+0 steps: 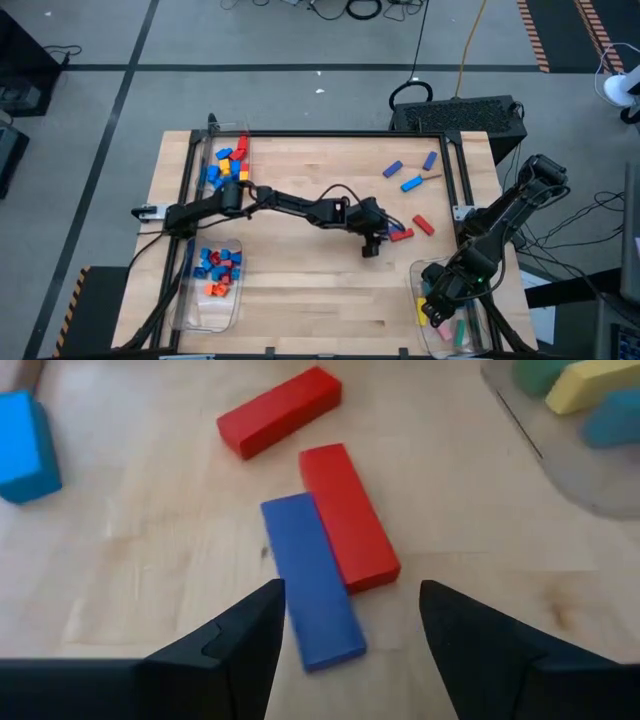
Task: Sort blocks by size
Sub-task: Put the blue rectangular block into the bottom right transparent bin
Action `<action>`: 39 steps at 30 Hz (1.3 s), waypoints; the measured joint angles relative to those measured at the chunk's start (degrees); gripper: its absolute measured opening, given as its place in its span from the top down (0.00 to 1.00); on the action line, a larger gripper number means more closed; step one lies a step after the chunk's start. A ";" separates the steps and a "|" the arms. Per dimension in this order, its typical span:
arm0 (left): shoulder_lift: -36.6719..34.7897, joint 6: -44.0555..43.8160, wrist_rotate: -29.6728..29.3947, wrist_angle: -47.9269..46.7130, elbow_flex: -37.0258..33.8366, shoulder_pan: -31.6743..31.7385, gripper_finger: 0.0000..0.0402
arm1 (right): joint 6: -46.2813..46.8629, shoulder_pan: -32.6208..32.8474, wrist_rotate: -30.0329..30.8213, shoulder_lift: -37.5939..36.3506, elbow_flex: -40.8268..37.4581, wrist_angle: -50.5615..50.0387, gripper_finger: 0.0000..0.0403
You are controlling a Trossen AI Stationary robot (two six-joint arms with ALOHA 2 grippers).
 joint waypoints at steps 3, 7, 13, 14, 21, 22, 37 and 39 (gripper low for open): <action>0.97 0.08 -2.42 0.46 0.09 -0.60 0.42 | -0.08 -0.02 0.00 0.00 0.00 -0.06 0.50; 3.16 -3.91 -3.03 1.02 0.12 -0.47 0.42 | -0.09 -0.04 0.00 0.00 0.00 -0.10 0.50; 4.00 -5.48 -4.51 1.43 0.22 -0.45 0.44 | 0.59 -0.06 -0.02 0.00 0.00 0.17 0.50; 4.02 -5.53 -4.80 1.45 0.22 -0.47 0.46 | 0.59 -0.06 -0.04 0.00 0.00 0.12 0.50; 4.00 -5.54 -4.38 1.21 0.22 -0.36 0.73 | 0.40 -0.08 0.75 -0.17 0.00 0.03 0.56; 3.78 -5.53 -3.83 0.92 0.21 -0.32 0.73 | 0.61 -0.08 1.81 -0.51 0.00 0.14 0.58; -13.75 3.11 3.67 -2.83 -0.02 -0.89 0.73 | 11.06 -0.19 47.12 -19.81 2.12 -6.45 0.57; -15.74 5.19 4.16 -2.77 0.00 -1.27 0.73 | 11.27 -0.19 50.89 -22.05 2.10 -7.38 0.57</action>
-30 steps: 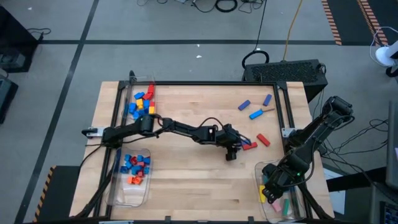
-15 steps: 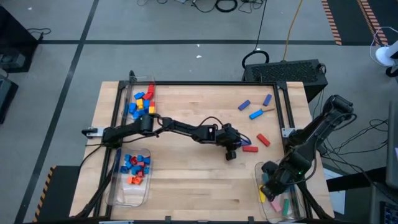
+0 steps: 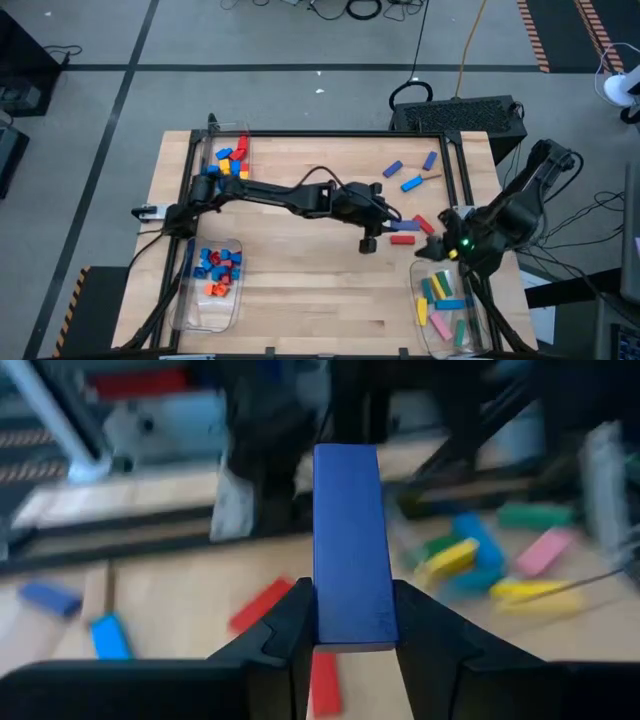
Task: Sort blocks by size
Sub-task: Put the blue rectangular block into the bottom right transparent bin
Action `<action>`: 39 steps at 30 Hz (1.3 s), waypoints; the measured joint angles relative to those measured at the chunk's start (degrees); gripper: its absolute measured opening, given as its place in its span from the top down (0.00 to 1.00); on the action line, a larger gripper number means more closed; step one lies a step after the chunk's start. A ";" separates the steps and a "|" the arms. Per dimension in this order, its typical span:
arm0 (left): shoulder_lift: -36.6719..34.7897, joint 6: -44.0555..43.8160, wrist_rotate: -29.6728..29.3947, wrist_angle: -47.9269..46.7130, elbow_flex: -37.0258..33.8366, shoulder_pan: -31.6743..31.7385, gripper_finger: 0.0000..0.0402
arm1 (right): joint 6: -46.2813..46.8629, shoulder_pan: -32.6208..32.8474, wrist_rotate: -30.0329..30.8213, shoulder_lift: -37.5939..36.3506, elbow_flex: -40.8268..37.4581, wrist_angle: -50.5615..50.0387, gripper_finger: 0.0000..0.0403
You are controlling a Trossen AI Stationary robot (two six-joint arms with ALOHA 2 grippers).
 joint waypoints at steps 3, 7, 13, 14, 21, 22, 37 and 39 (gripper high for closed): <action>-2.27 0.47 1.96 0.00 0.02 -0.12 0.73 | -1.39 0.00 5.18 -3.11 0.00 -0.09 0.57; -4.05 1.29 3.41 -0.09 0.00 -0.30 0.73 | -3.18 0.00 10.34 -6.00 0.00 -0.07 0.57; -4.71 1.35 4.05 -0.27 0.00 -0.56 0.73 | -9.40 -0.02 13.87 -7.37 0.00 4.68 0.57; -4.62 1.35 4.39 -0.28 0.00 -0.66 0.73 | -9.54 -0.02 13.97 -7.41 0.00 4.91 0.57; -4.68 1.41 6.15 0.00 0.00 -2.04 0.73 | -8.58 -0.04 15.51 -7.13 0.00 4.62 0.62; -4.68 1.39 6.20 0.02 0.00 -2.16 0.73 | -8.60 -0.04 15.46 -7.01 0.00 4.64 0.64; -4.67 1.50 7.00 0.27 0.00 -2.79 0.73 | -11.11 -0.07 12.94 -5.04 0.00 9.96 0.97; -4.66 1.50 6.77 0.36 0.00 -2.76 0.73 | -10.13 -0.04 13.80 -4.98 0.00 9.86 0.95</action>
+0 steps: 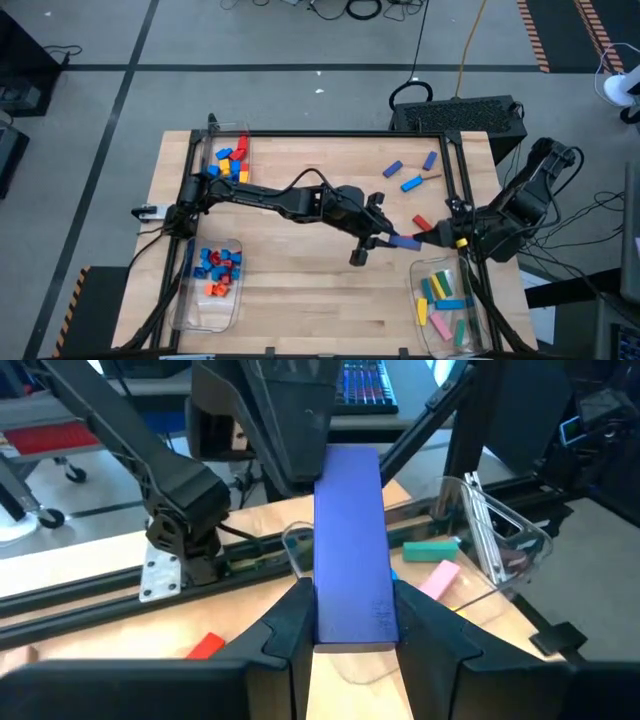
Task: Sort blocks by size
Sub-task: Put the blue rectangular block into the bottom right transparent bin
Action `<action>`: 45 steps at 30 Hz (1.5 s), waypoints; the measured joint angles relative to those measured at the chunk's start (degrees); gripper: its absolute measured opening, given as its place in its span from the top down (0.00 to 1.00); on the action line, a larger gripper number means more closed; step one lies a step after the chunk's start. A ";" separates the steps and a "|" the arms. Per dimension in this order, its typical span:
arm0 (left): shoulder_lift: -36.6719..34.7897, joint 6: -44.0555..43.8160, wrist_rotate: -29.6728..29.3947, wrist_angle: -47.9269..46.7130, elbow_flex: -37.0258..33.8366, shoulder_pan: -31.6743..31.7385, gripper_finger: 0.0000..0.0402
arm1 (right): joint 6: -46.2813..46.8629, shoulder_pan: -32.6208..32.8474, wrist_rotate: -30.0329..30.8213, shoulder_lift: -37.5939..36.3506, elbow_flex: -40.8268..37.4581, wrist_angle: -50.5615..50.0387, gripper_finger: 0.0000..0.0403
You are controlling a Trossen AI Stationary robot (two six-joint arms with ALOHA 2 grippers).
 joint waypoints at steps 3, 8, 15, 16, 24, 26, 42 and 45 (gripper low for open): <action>-0.02 -0.02 -0.60 0.30 0.00 0.00 0.73 | 0.42 0.00 2.07 -0.07 0.00 0.37 0.89; -0.02 -0.02 -1.25 0.33 0.00 -0.22 0.73 | 1.97 0.00 1.87 -0.14 0.00 1.37 0.74; -0.02 -0.03 -1.82 2.10 0.00 -0.31 0.73 | 3.24 0.00 -1.19 -0.15 0.00 0.89 0.61; -0.02 -0.04 -1.84 2.60 0.00 -0.31 0.73 | 3.24 0.00 -1.33 -0.20 0.00 0.90 0.61; -0.02 -0.09 -1.92 4.26 0.00 -0.31 0.73 | 3.23 0.17 -2.38 -0.77 0.00 0.74 0.64; -0.02 -0.10 -2.16 4.94 0.00 -0.31 0.73 | 2.87 0.17 -2.84 -1.59 0.00 0.79 0.64; -0.20 0.52 0.83 7.02 0.17 0.36 0.73 | -3.06 0.28 -11.19 -7.63 -0.04 0.15 0.63; -0.20 0.74 0.83 8.33 0.17 0.39 0.73 | -3.03 0.16 -10.85 -7.68 -0.04 0.40 0.63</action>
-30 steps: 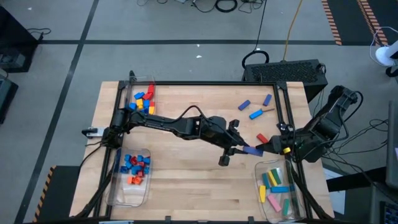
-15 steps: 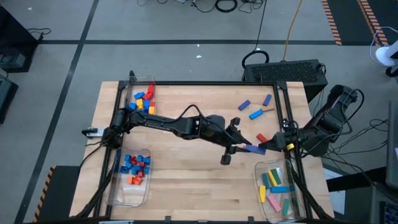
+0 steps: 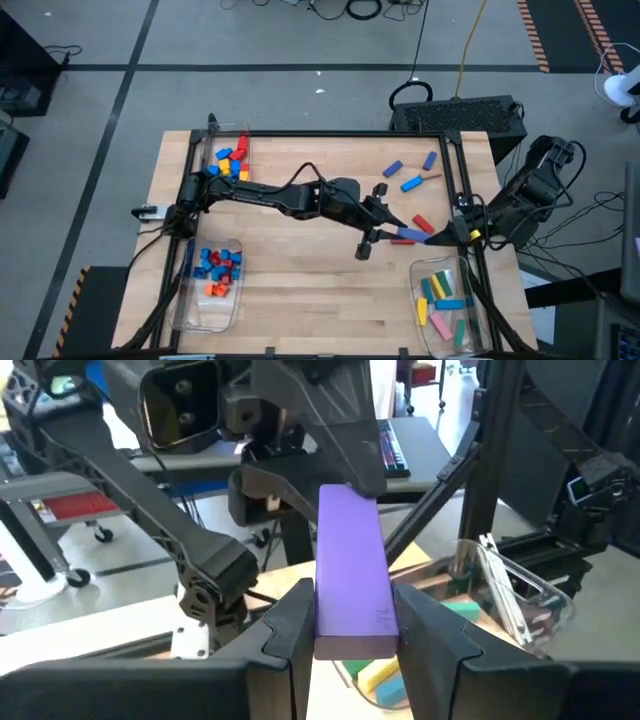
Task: Sort blocks by size
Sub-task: Put the blue rectangular block into the bottom right transparent bin
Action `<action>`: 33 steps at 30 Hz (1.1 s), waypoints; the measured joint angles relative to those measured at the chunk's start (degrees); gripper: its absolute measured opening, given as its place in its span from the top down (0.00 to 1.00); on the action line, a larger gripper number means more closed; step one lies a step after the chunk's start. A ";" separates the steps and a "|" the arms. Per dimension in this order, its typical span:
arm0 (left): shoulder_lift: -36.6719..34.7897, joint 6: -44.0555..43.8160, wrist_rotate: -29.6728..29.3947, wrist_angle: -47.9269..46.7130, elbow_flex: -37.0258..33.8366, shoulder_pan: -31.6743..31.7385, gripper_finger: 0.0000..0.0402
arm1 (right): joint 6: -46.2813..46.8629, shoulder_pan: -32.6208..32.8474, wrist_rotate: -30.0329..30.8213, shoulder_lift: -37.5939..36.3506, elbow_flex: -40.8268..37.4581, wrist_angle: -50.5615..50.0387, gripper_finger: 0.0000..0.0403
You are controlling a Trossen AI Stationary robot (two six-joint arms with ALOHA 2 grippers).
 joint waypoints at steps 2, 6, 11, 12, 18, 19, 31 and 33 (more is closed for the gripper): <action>0.00 0.11 -0.21 0.11 0.00 -0.04 0.73 | -0.04 -0.02 0.30 0.29 0.00 0.19 0.63; 0.00 0.61 -0.41 0.14 0.00 -0.10 0.73 | -0.21 -0.02 2.63 0.74 0.00 0.77 0.63; 0.00 0.63 -0.41 0.10 -0.02 -0.13 0.73 | -0.82 -0.09 4.77 0.93 0.00 2.50 0.68; 0.00 0.61 -0.41 0.10 -0.02 -0.13 0.73 | -0.84 -0.09 4.83 1.10 0.00 2.69 0.70; 0.00 0.81 -0.43 0.10 -0.02 -0.22 0.73 | -1.26 -0.09 4.59 2.26 0.00 4.00 0.84; 0.00 0.93 -0.49 0.09 -0.04 -0.22 0.73 | -1.18 -0.09 4.61 2.43 0.00 4.02 0.86; 0.51 -1.16 -1.76 -3.38 -0.21 0.00 0.50 | 4.33 0.00 -13.07 2.61 -0.07 -7.94 0.90; 0.68 -0.85 -2.05 -5.14 -0.17 0.33 0.40 | 6.57 -0.06 -21.41 2.61 0.06 -10.65 0.90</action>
